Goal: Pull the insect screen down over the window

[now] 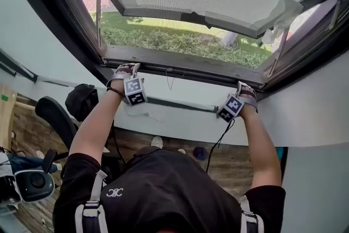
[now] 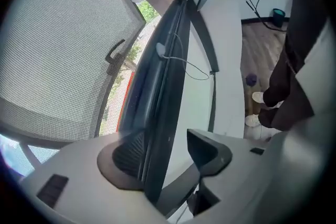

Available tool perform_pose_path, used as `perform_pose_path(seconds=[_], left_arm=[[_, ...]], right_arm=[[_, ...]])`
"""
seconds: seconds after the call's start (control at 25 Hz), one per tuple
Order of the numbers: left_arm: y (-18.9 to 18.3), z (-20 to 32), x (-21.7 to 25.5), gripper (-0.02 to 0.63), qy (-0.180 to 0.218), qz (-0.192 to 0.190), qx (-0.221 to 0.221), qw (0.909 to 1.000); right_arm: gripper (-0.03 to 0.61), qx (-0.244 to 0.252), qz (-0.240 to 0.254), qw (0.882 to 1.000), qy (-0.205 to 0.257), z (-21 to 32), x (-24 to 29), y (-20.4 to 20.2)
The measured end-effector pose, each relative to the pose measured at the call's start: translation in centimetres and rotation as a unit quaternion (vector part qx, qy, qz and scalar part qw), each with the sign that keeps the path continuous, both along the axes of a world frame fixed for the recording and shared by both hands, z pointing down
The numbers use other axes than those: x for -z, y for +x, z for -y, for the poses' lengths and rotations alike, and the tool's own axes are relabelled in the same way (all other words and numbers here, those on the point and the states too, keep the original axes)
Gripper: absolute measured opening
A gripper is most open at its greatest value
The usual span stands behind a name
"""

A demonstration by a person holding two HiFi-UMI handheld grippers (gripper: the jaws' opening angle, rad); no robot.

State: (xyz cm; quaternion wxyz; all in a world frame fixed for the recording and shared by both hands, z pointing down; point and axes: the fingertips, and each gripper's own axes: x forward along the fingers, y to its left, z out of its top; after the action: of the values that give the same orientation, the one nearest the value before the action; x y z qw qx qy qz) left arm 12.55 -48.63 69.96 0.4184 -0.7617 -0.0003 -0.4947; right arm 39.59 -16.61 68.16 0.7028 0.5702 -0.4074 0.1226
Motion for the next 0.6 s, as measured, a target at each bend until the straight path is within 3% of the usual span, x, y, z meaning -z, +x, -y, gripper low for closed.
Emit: perform_pose_path(seconds=[0.24, 0.36, 0.4, 0.44, 0.48, 0.52, 0.56, 0.6], left_arm=[[-0.3, -0.4, 0.1, 0.292, -0.014, 0.011, 0.011, 0.9998], [-0.1, -1.2, 1.5, 0.299, -0.077, -0.041, 0.067, 0.9939], [0.2, -1.6, 2.4, 0.292, -0.113, -0.075, 0.092, 0.9865], [0.5, -2.0, 3.4, 0.266, -0.157, -0.116, 0.119, 0.9735], [0.9, -2.5, 4.6, 0.223, -0.206, -0.163, 0.146, 0.9538], [1.2, -3.0, 5.9, 0.173, -0.252, -0.209, 0.170, 0.9295], [1.2, -3.4, 7.1, 0.137, -0.283, -0.249, 0.189, 0.9069], [1.1, -3.7, 8.3, 0.103, -0.297, -0.281, 0.199, 0.8907]], right_arm=[[0.310, 0.003, 0.009, 0.999, 0.035, 0.2, 0.1, 0.0], [0.310, 0.002, 0.028, 0.996, 0.083, 0.5, 0.5, -0.5], [0.301, 0.003, 0.037, 0.993, 0.111, 0.6, 0.8, -0.8], [0.276, 0.003, 0.052, 0.988, 0.148, 0.9, 1.4, -1.2], [0.235, -0.005, 0.074, 0.978, 0.197, 1.2, 2.3, -1.8], [0.184, -0.021, 0.102, 0.961, 0.256, 1.5, 3.6, -2.5], [0.140, -0.045, 0.136, 0.936, 0.320, 1.8, 5.0, -3.1], [0.103, -0.069, 0.171, 0.906, 0.382, 2.1, 6.3, -3.7]])
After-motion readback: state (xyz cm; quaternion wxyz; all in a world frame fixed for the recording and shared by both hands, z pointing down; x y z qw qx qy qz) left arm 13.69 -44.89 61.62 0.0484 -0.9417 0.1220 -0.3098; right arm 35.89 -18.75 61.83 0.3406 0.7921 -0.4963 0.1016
